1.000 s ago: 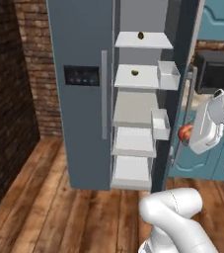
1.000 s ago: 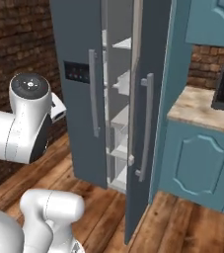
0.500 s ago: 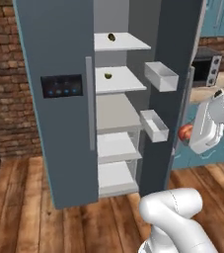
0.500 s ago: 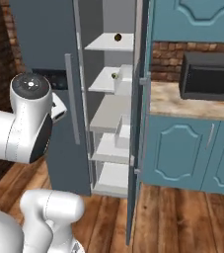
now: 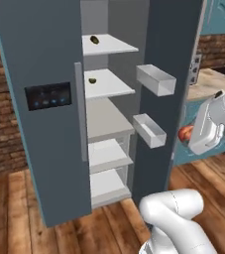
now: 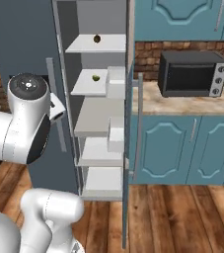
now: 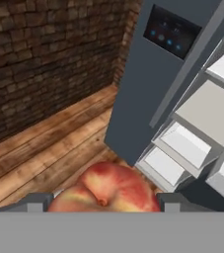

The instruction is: Place the peach in the correct fridge rack based on whether it is a fruit or vegetable. Finally, close the fridge door.

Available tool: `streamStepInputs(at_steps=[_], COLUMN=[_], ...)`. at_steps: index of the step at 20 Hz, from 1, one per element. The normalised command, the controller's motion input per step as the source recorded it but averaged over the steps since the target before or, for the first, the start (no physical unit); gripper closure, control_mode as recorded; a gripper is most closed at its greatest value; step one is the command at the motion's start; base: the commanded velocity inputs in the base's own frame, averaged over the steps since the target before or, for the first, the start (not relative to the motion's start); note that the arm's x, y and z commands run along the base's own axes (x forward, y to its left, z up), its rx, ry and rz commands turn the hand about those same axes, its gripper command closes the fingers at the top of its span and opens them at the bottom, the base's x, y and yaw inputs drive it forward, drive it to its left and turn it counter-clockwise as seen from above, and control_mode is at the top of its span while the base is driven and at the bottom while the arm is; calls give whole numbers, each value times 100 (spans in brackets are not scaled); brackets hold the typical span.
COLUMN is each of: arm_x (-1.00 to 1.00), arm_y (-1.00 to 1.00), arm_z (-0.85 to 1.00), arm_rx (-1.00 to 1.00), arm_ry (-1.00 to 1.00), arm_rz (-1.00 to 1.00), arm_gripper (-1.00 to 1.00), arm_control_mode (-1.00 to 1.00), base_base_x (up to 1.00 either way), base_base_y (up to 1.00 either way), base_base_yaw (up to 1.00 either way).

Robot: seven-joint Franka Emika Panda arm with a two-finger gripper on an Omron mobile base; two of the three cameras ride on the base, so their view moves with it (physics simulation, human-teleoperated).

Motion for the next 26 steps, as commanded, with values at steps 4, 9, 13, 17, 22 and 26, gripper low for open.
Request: streamStepInputs(at_steps=[4, 9, 13, 17, 22, 26], arm_x=[0, 0, 0, 0, 0, 0], arm_y=[0, 0, 0, 0, 0, 0], arm_z=[0, 0, 0, 0, 0, 0], arm_rx=[0, 0, 0, 0, 0, 0], arm_ry=[0, 0, 0, 0, 0, 0], arm_rz=[0, 0, 0, 0, 0, 0], arm_gripper=[100, 100, 100, 100, 100, 100], arm_control_mode=[100, 100, 100, 100, 100, 100], base_base_x=[55, 51, 60, 64, 65, 60], base_base_y=[20, 54, 48, 8, -1, 0], base_base_yaw=[-22, -15, -15, -12, -5, -2])
